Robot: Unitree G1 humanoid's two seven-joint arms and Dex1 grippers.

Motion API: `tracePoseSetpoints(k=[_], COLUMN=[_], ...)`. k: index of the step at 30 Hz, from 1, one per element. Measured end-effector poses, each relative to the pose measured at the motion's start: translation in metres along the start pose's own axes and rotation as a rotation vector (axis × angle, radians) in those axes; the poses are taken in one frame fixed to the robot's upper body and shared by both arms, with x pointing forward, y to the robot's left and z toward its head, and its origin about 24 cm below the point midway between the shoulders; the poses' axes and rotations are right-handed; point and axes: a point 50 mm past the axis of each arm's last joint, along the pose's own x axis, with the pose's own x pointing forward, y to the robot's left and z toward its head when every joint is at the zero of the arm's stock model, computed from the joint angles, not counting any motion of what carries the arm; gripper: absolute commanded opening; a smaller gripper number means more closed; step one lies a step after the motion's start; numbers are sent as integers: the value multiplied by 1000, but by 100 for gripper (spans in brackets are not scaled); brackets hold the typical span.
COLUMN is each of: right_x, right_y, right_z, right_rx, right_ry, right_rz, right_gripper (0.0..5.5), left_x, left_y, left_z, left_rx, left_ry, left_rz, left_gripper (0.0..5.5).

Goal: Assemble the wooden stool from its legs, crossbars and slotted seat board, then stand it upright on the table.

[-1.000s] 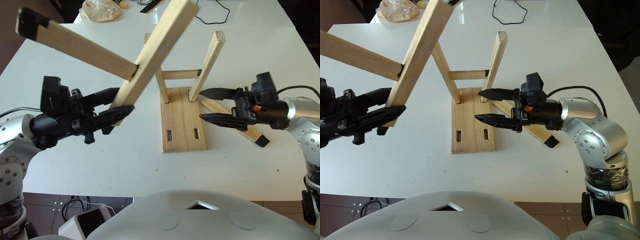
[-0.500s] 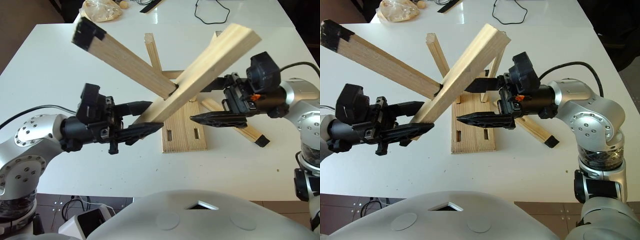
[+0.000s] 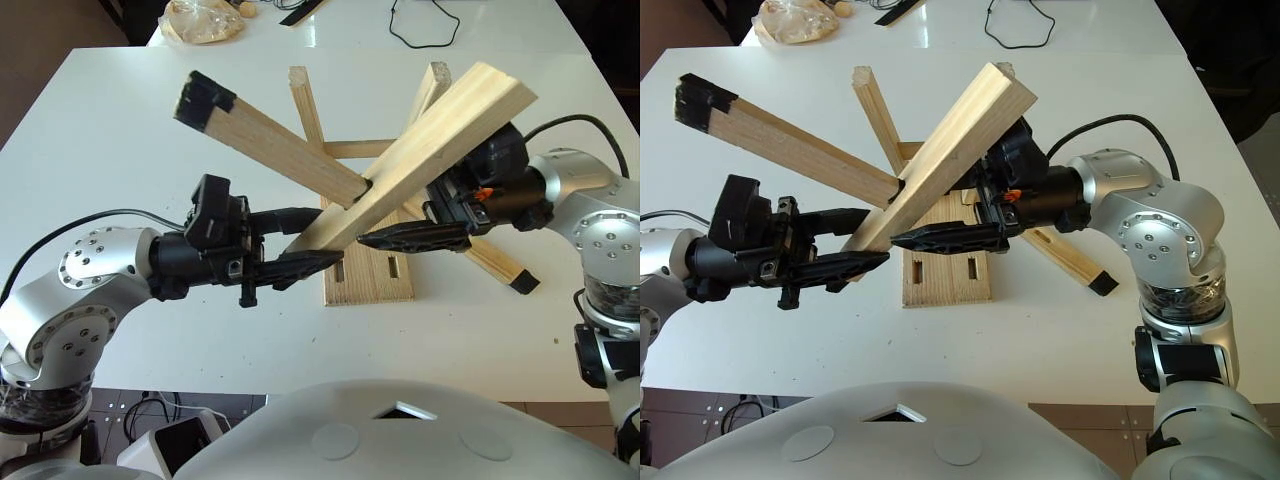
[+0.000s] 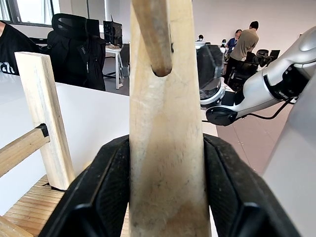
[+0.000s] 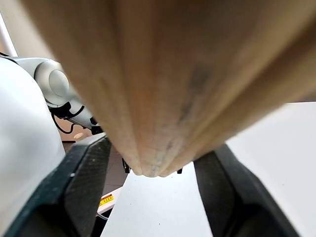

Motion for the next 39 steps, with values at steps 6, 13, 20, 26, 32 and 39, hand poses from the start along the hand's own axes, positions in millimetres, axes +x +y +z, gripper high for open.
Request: tracePoseSetpoints(k=[6, 13, 20, 26, 32, 39], right_x=[-1, -2, -11, -28, -71, -90], right_y=[-3, -6, -10, -16, -13, -7], right_z=[-4, -2, -4, -3, -21, -38], right_rx=[-14, -22, -29, -91, -103, -103], right_ry=[32, 28, 58, 147, 353, 468], right_rz=[-16, -25, -70, -144, -224, -207], right_gripper=[201, 201, 200, 200, 200, 200], left_x=[1, 3, -3, -12, -22, -26], left_y=[2, 4, 10, 18, 20, 21], left_z=[-2, -1, -9, -23, -37, -49], left_rx=[16, 36, -21, 8, 32, 29], left_ry=[3, -2, 11, 89, 130, 147], left_rz=[19, 28, 103, 211, 275, 312], left_gripper=[202, 238, 326, 370, 370, 370])
